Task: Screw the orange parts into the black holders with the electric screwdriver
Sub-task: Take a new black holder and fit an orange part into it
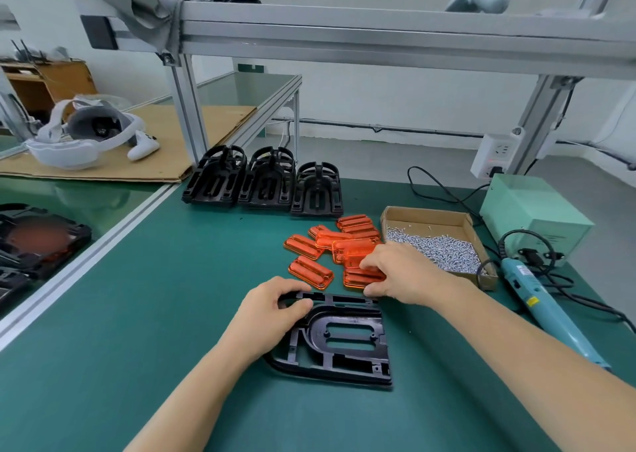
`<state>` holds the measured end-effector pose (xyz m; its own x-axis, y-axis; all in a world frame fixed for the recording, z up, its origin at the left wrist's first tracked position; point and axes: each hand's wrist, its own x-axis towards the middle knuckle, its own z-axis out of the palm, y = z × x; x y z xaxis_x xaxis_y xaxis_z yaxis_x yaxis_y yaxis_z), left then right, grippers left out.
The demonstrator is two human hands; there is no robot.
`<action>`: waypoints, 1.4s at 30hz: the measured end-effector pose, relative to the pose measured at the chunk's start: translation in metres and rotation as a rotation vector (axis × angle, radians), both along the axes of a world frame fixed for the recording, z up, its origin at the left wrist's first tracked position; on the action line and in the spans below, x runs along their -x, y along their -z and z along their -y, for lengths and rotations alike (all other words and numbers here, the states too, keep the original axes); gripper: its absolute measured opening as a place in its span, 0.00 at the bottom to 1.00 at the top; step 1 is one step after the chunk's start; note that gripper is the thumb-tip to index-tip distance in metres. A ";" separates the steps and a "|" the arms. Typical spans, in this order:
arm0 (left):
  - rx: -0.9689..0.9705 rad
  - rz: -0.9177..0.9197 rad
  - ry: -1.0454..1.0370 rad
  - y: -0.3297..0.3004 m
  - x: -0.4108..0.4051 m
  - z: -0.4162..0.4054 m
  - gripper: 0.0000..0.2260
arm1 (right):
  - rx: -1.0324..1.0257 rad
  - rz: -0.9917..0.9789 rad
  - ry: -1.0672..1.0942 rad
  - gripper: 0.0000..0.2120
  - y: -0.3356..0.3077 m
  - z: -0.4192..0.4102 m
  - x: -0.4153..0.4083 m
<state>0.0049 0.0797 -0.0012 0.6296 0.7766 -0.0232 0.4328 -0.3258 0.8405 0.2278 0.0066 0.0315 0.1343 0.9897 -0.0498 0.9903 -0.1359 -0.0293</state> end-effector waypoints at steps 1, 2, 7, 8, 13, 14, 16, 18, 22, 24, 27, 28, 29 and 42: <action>-0.007 -0.006 0.021 0.000 -0.001 0.000 0.07 | 0.005 -0.023 0.004 0.14 -0.001 0.001 0.000; -0.020 -0.009 0.035 0.000 -0.002 -0.001 0.08 | -0.004 -0.049 0.006 0.13 -0.002 0.001 -0.001; -0.180 0.119 0.019 -0.009 -0.004 0.000 0.12 | -0.148 -0.550 0.106 0.06 -0.013 0.009 -0.008; -0.201 0.174 -0.003 -0.012 -0.005 0.002 0.13 | -0.178 -0.746 0.152 0.05 -0.017 0.012 -0.008; -0.080 0.414 0.004 -0.032 -0.025 0.012 0.17 | -0.176 -1.510 0.243 0.20 -0.030 0.028 -0.003; -0.025 0.455 0.022 -0.036 -0.030 0.015 0.19 | -0.143 -1.604 0.233 0.21 -0.032 0.030 -0.001; 0.068 0.528 0.076 -0.042 -0.038 0.020 0.24 | -0.090 -1.767 0.231 0.14 -0.033 0.034 0.002; 0.116 0.578 0.146 -0.045 -0.043 0.024 0.27 | -0.040 -1.865 0.230 0.10 -0.031 0.037 0.006; 0.187 0.597 0.172 -0.041 -0.047 0.030 0.27 | 0.043 -1.878 0.208 0.14 -0.024 0.040 0.012; 0.234 0.617 0.154 -0.038 -0.047 0.032 0.25 | 0.040 -1.838 0.185 0.16 -0.022 0.041 0.013; 0.293 0.650 0.131 -0.035 -0.046 0.034 0.23 | 0.024 -1.800 0.137 0.14 -0.023 0.041 0.015; 0.321 0.664 0.127 -0.035 -0.045 0.035 0.22 | 0.012 -1.792 0.129 0.13 -0.023 0.041 0.016; 0.354 0.680 0.122 -0.035 -0.044 0.035 0.21 | -0.004 -1.788 0.126 0.13 -0.024 0.041 0.016; 0.728 0.812 0.086 -0.029 -0.033 0.035 0.17 | -0.170 -1.545 0.186 0.19 -0.031 0.038 0.027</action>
<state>0.0384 0.0442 0.0283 0.7163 0.6976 -0.0122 -0.3383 0.3626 0.8684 0.2013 -0.0318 0.0628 0.1767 0.9738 -0.1434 -0.0425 -0.1380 -0.9895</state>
